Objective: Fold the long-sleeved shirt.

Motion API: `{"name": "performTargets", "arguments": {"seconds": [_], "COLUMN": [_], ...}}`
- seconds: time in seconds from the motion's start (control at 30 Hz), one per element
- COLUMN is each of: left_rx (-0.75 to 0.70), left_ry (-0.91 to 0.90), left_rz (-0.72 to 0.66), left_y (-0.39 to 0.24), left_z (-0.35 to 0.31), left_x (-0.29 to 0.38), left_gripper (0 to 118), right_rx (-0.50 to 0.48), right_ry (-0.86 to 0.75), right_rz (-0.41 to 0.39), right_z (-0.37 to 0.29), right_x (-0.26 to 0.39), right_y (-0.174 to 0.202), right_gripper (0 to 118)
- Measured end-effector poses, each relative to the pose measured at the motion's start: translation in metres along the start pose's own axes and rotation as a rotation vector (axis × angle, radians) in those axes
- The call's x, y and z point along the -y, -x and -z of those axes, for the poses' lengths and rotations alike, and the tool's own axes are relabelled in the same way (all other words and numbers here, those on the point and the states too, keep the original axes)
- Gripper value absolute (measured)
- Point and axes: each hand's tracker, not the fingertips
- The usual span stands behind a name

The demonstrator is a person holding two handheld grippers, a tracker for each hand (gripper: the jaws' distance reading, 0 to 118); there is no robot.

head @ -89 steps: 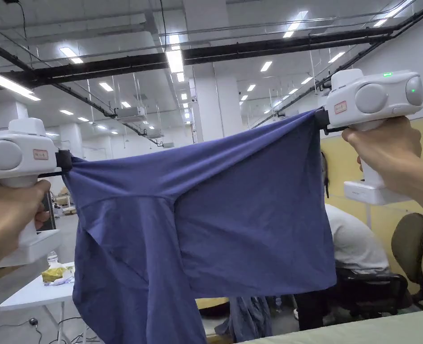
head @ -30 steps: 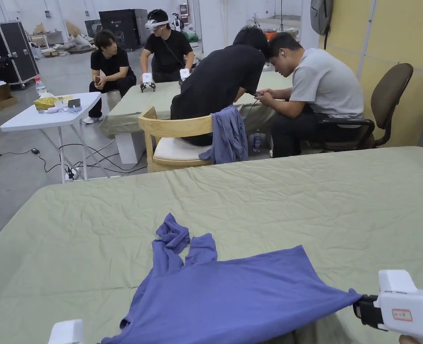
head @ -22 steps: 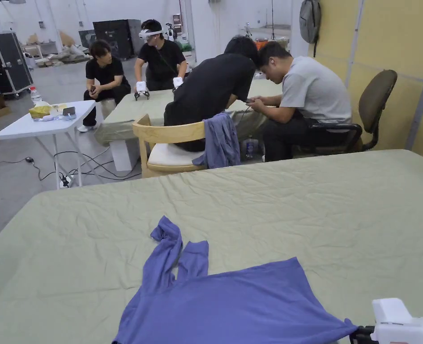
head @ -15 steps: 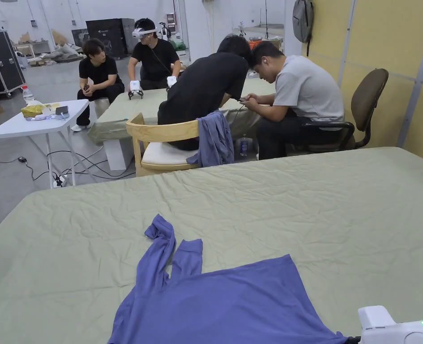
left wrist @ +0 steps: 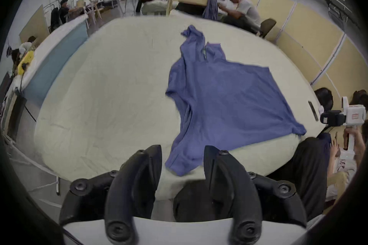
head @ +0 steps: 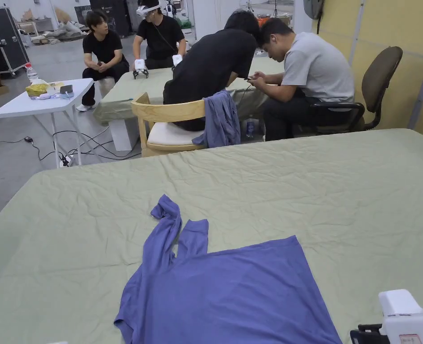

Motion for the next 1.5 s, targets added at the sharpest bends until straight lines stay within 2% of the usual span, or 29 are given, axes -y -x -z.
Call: {"name": "performTargets", "arguments": {"seconds": [0.1, 0.17, 0.2, 0.23, 0.3, 0.33, 0.57, 0.87, 0.9, 0.93, 0.97, 1.0, 1.03, 1.07, 1.3, 1.43, 1.5], "left_rx": [0.001, 0.013, 0.022, 0.031, 0.031, 0.040, 0.071, 0.053, 0.053, 0.048, 0.031, 0.014, 0.018, 0.023, 0.019, 0.012, 0.022], "left_ry": [-0.124, -0.196, -0.218, -0.243, -0.239, -0.239, -0.202, -0.040, -0.037, -0.029, 0.005, 0.048, 0.069, 0.063, 0.108, 0.185, 0.217], "left_rz": [0.001, 0.013, 0.017, 0.025, 0.033, 0.043, 0.077, 0.088, 0.081, 0.078, 0.077, 0.083, 0.089, 0.098, 0.069, 0.049, 0.044], "left_y": [-0.013, -0.024, -0.029, -0.034, -0.040, -0.043, -0.048, -0.025, -0.021, -0.017, -0.015, -0.013, -0.010, -0.009, -0.001, 0.000, -0.004], "left_z": [-0.026, -0.041, -0.045, -0.049, -0.048, -0.046, -0.014, 0.115, 0.130, 0.146, 0.162, 0.177, 0.191, 0.202, 0.266, 0.299, 0.312], "left_x": [-0.019, -0.029, -0.032, -0.036, -0.042, -0.045, -0.076, -0.154, -0.162, -0.170, -0.178, -0.184, -0.190, -0.196, -0.217, -0.209, -0.197], "left_gripper": [41, 26, 19, 9, 3, 2, 1, 1, 1, 10, 27, 50, 57, 53, 54, 48, 50], "right_rx": [-0.015, -0.010, -0.013, -0.013, -0.007, 0.003, -0.003, -0.036, -0.038, -0.039, -0.041, -0.044, -0.048, -0.045, -0.031, -0.031, -0.030], "right_ry": [-0.142, -0.223, -0.253, -0.276, -0.302, -0.317, -0.280, -0.185, -0.172, -0.160, -0.150, -0.139, -0.122, -0.113, -0.056, -0.034, -0.028], "right_rz": [-0.007, -0.006, -0.004, -0.005, -0.009, -0.007, -0.018, 0.005, 0.006, 0.006, 0.007, 0.010, 0.015, 0.019, 0.047, 0.059, 0.065], "right_z": [-0.031, -0.047, -0.052, -0.056, -0.060, -0.061, -0.040, 0.028, 0.037, 0.046, 0.054, 0.062, 0.070, 0.077, 0.119, 0.133, 0.137], "right_x": [-0.014, -0.020, -0.022, -0.024, -0.026, -0.026, -0.041, -0.074, -0.077, -0.079, -0.082, -0.084, -0.086, -0.087, -0.097, -0.099, -0.098], "right_y": [0.018, 0.030, 0.034, 0.039, 0.045, 0.048, 0.046, 0.044, 0.043, 0.044, 0.044, 0.043, 0.043, 0.042, 0.038, 0.036, 0.034], "right_gripper": [46, 42, 36, 20, 3, 1, 0, 0, 0, 0, 0, 0, 0, 0, 0, 0, 0]}}
